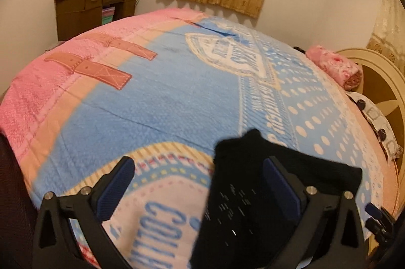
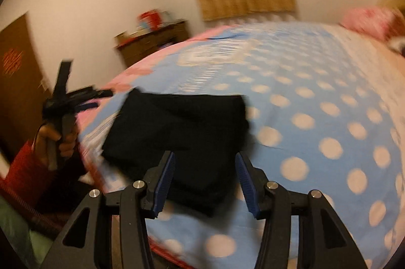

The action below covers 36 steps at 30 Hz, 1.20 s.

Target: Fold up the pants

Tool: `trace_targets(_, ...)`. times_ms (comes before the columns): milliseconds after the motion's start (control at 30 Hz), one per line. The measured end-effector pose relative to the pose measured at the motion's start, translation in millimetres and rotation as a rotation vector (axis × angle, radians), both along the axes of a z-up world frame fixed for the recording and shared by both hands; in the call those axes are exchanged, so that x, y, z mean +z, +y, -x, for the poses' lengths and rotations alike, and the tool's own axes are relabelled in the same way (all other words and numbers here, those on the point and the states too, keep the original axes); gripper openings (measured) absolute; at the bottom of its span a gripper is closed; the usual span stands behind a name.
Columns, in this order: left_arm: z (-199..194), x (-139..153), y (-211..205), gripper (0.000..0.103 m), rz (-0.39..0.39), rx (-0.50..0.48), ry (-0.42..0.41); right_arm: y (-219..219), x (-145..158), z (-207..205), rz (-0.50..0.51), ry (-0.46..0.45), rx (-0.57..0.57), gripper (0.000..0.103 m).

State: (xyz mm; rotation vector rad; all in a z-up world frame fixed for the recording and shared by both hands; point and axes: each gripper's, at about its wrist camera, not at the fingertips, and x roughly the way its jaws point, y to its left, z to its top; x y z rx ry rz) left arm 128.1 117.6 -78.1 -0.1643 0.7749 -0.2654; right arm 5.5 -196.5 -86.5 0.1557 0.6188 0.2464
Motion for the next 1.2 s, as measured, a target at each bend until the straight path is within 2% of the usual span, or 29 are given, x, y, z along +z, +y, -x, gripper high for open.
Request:
trace_targets(67,8.8,-4.9,-10.4,0.103,0.002,-0.050,0.018,17.4,-3.8,-3.9,0.071,0.013,0.079,0.052)
trace_targets(200,25.8,-20.0,-33.6,0.103,-0.071,-0.100,0.032,28.7,-22.5,-10.8,0.219,0.067,0.129,0.051)
trace_targets(267,26.7,-35.1,-40.5,0.103,-0.055,-0.130,0.083,28.9,-30.6,-12.4,0.302,0.077,0.126,0.051)
trace_targets(367,19.9,-59.3,-47.2,0.103,-0.115,-0.103,0.127,45.4,-39.6,-13.2,0.519,0.050,0.152,0.051)
trace_targets(400,16.2,-65.1,-45.2,0.103,-0.095,-0.098,0.153,56.9,-43.0,-15.4,0.623,0.012,0.170,0.051)
trace_targets(433,13.7,-67.1,-40.5,0.103,-0.050,-0.093,0.172,63.7,-44.2,-15.8,0.683,-0.014,0.178,0.051)
trace_targets(467,11.2,-66.8,-35.0,0.103,-0.015,-0.084,0.183,70.1,-45.8,-16.1,0.739,-0.038,0.185,0.044)
trace_targets(500,9.1,-65.5,-32.7,0.103,-0.021,-0.083,0.187,76.1,-47.3,-17.1,0.774,-0.051,0.194,0.030)
trace_targets(533,8.2,-64.3,-32.0,0.103,-0.049,-0.085,0.182,79.5,-48.5,-19.0,0.785,-0.048,0.204,0.028)
trace_targets(600,8.6,-64.0,-30.6,0.103,-0.069,-0.090,0.177,78.4,-49.0,-19.7,0.786,-0.043,0.201,0.018)
trace_targets(633,8.3,-64.4,-28.6,0.103,-0.062,-0.092,0.182,73.5,-46.8,-19.8,0.760,-0.031,0.196,0.017)
trace_targets(733,8.2,-63.7,-26.2,0.103,-0.051,-0.088,0.188,57.5,-33.0,-21.1,0.637,0.009,0.162,0.012)
trace_targets(800,11.8,-61.2,-26.4,0.103,-0.071,-0.089,0.177,47.9,-20.9,-17.2,0.555,0.001,0.132,0.011)
trace_targets(900,16.7,-56.7,-23.6,0.103,-0.122,-0.088,0.159,44.6,-10.2,-4.9,0.447,0.000,0.131,0.010)
trace_targets(967,18.6,-57.6,-19.8,0.103,-0.145,-0.088,0.159,50.7,-19.6,0.7,0.442,0.038,0.162,0.010)
trace_targets(1033,18.6,-65.1,-15.0,0.103,-0.131,-0.086,0.183,50.3,-42.4,0.2,0.464,0.098,0.183,0.010)
trace_targets(1133,16.8,-65.4,-11.1,0.103,-0.105,-0.076,0.197,39.4,-39.6,0.5,0.394,0.047,0.178,0.012)
trace_targets(1200,18.7,-57.1,-11.6,0.103,-0.138,-0.081,0.170,36.4,-35.9,-0.5,0.380,0.058,0.189,0.018)
